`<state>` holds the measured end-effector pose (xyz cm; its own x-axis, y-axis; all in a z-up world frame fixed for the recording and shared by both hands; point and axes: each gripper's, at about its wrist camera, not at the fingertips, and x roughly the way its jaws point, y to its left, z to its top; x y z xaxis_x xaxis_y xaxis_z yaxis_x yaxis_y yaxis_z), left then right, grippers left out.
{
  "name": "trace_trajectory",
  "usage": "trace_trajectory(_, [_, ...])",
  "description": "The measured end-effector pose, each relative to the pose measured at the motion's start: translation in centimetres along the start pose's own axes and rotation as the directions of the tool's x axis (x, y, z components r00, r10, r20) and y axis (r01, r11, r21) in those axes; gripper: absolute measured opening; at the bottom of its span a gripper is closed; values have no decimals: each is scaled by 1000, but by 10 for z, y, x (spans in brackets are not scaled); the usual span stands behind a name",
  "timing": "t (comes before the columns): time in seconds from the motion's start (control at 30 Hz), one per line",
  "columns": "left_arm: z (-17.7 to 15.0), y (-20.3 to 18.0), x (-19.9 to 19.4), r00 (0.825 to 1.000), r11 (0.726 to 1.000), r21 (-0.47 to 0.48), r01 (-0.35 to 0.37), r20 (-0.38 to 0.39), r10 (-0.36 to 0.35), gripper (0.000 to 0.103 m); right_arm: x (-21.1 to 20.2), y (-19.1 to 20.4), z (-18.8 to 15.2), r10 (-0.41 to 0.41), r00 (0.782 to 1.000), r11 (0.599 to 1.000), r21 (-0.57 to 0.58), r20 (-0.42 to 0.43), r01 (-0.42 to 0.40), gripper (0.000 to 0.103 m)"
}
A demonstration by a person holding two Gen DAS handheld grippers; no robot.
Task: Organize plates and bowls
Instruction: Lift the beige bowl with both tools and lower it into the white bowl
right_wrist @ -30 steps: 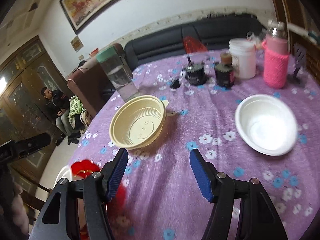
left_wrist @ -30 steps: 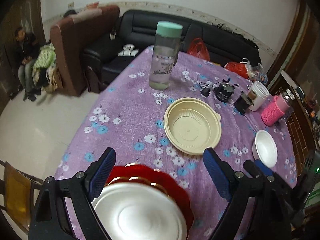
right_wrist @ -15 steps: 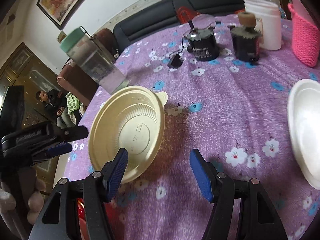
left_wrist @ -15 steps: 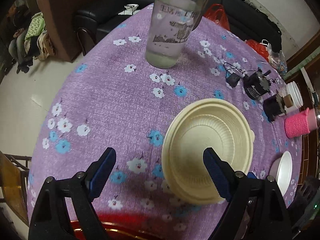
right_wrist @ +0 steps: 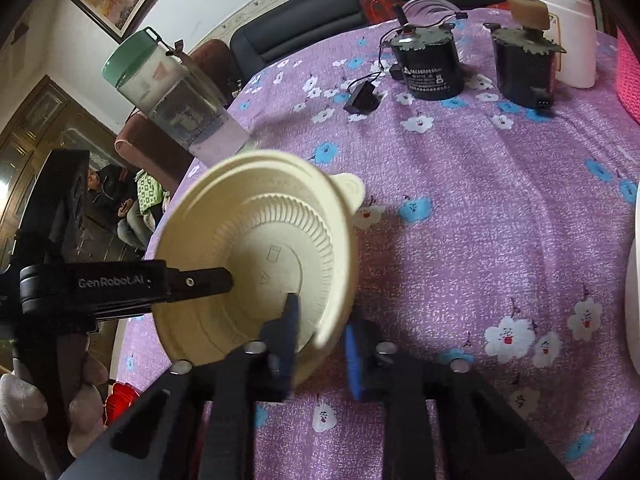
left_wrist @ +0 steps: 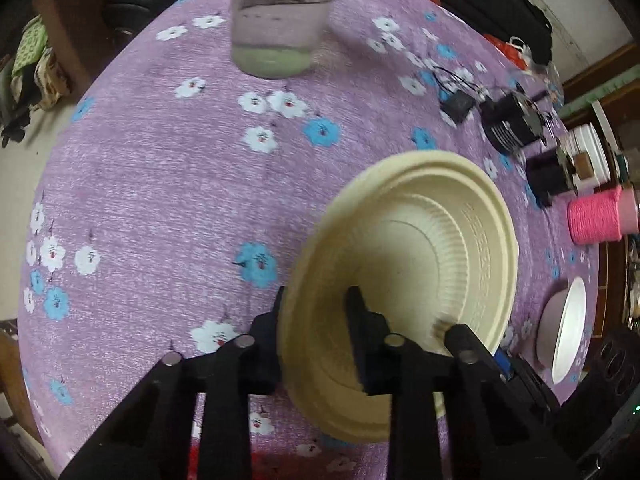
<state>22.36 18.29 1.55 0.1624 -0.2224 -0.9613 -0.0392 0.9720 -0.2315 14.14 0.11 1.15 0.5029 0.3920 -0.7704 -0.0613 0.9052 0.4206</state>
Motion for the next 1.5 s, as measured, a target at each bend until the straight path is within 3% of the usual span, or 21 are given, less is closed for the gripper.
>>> trace_trajectory(0.23, [-9, -6, -23, 999, 999, 13, 36, 38, -37, 25, -21, 3, -3, 8, 1000, 1000, -3, 30, -7, 21])
trace_trajectory(0.43, [-36, -8, -64, 993, 998, 20, 58, 102, -59, 25, -65, 25, -14, 36, 996, 998, -50, 79, -32, 21])
trace_trajectory(0.67, [-99, 7, -124, 975, 998, 21, 60, 212, -63, 25, -113, 65, -48, 95, 989, 986, -148, 109, -78, 21])
trace_trajectory(0.93, [-177, 43, -166, 944, 999, -22, 24, 329, -16, 25, -134, 111, -97, 168, 983, 956, -255, 79, -143, 21])
trace_trajectory(1.2, [-228, 78, -166, 928, 994, -105, 18, 372, 23, 25, -129, 141, -139, 167, 985, 928, -344, 43, -142, 21])
trace_trajectory(1.5, [-242, 96, -136, 940, 989, -147, 9, 338, 42, 25, -103, 139, -155, 132, 991, 935, -331, -3, -125, 21])
